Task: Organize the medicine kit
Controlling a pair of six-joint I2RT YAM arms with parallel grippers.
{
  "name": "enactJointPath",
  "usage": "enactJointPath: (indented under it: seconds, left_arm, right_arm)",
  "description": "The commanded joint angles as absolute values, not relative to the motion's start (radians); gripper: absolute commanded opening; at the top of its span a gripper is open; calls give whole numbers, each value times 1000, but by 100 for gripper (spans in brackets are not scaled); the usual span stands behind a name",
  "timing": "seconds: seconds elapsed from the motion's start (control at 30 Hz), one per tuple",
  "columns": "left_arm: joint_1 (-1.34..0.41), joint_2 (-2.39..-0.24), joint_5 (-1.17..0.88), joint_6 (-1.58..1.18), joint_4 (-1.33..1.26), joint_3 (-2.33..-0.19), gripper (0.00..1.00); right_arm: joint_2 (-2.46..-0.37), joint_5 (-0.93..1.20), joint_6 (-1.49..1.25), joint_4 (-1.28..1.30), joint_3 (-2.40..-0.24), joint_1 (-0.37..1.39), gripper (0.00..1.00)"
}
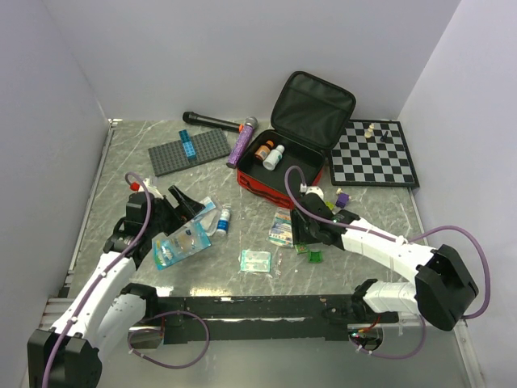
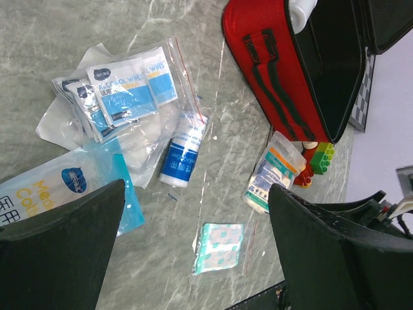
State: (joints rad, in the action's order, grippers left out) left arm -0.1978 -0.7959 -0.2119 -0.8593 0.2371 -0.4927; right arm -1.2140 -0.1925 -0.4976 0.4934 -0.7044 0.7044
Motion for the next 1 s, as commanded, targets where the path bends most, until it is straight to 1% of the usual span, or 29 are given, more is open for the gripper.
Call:
enactJointPath:
  seconds: [0.0, 0.2, 0.37, 0.53, 0.73, 0.87, 0.97]
  left_arm:
    - [-196, -799, -215, -861, 206, -494, 96]
    - [-196, -796, -210, -862, 210, -492, 96]
    - [-198, -802, -176, -868, 244, -511, 97]
    - [-195, -842, -112, -879, 285, -525, 97]
    - [-196, -871, -91, -900, 291, -523, 98]
    - [-196, -862, -11, -902, 347, -543, 99]
    - [-196, -861, 52, -910, 408, -561, 98]
  right_arm:
    - [-1206, -178, -505, 526, -677, 713, 65]
    - [-1175, -157, -523, 470, -681, 713, 66]
    - [-1187, -147, -496, 446, -755, 726, 68]
    - [-1229, -137, -456, 410, -819, 771, 69]
    - [-1307, -97, -416, 371, -903, 836, 69]
    - [-1383, -77, -379, 370, -980, 893, 71]
    - [-1411, -71, -377, 356, -997, 923, 72]
